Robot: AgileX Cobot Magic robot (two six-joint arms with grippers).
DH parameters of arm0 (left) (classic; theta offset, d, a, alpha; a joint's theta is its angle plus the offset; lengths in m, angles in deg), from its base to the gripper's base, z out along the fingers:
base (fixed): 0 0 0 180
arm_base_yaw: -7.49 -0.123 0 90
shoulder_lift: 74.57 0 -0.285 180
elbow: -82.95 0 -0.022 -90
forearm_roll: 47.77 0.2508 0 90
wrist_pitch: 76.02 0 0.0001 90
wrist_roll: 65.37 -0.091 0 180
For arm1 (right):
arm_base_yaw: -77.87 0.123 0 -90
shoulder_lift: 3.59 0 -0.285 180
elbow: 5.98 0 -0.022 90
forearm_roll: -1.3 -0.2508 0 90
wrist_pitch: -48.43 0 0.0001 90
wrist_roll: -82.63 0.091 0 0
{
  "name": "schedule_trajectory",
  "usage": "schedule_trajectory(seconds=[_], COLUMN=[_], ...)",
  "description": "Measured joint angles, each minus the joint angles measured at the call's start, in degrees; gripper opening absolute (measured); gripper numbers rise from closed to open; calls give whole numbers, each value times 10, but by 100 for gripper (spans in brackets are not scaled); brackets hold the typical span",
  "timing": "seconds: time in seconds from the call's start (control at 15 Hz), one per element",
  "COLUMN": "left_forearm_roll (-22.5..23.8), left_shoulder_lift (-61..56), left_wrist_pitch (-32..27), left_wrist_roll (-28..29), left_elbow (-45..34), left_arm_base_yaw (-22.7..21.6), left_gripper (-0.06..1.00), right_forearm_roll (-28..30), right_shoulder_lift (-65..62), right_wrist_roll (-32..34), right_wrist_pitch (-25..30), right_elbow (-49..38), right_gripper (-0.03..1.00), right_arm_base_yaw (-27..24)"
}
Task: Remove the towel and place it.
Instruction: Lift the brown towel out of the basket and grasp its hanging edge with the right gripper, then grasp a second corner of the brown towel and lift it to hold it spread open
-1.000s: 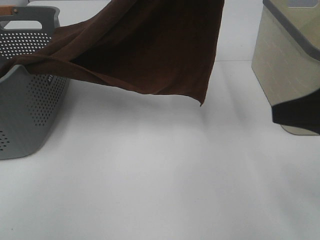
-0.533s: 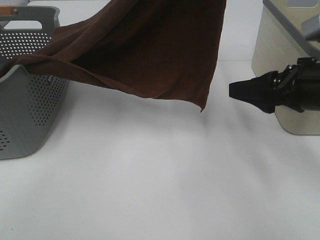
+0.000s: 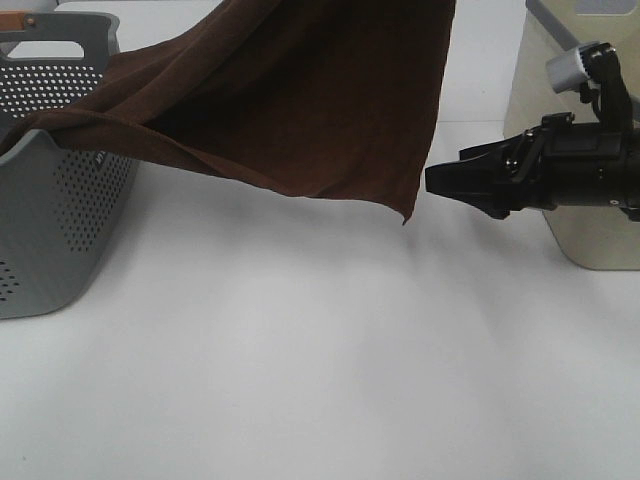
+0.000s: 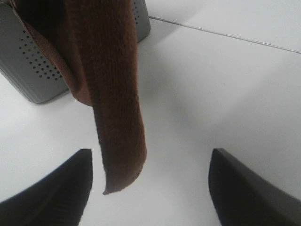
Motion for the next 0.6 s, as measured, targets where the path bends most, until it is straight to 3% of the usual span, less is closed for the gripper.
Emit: schedule_trajectory(seconds=[0.2, 0.4, 0.6], left_forearm_roll=[-1, -1, -1], left_shoulder_lift=[0, 0, 0], left_wrist_pitch=[6, 14, 14], left_wrist_roll=[0, 0, 0], left_elbow=[0, 0, 0], left_arm_base_yaw=[0, 0, 0], left_gripper=[0, 0, 0], right_forearm_roll=[-2, 1, 1], right_shoulder_lift=[33, 41, 41], right_wrist_roll=[-9, -6, 16], right_wrist_pitch=[12, -30, -39], right_elbow=[18, 36, 57], right_gripper=[67, 66, 55], right_arm_base_yaw=[34, 85, 91])
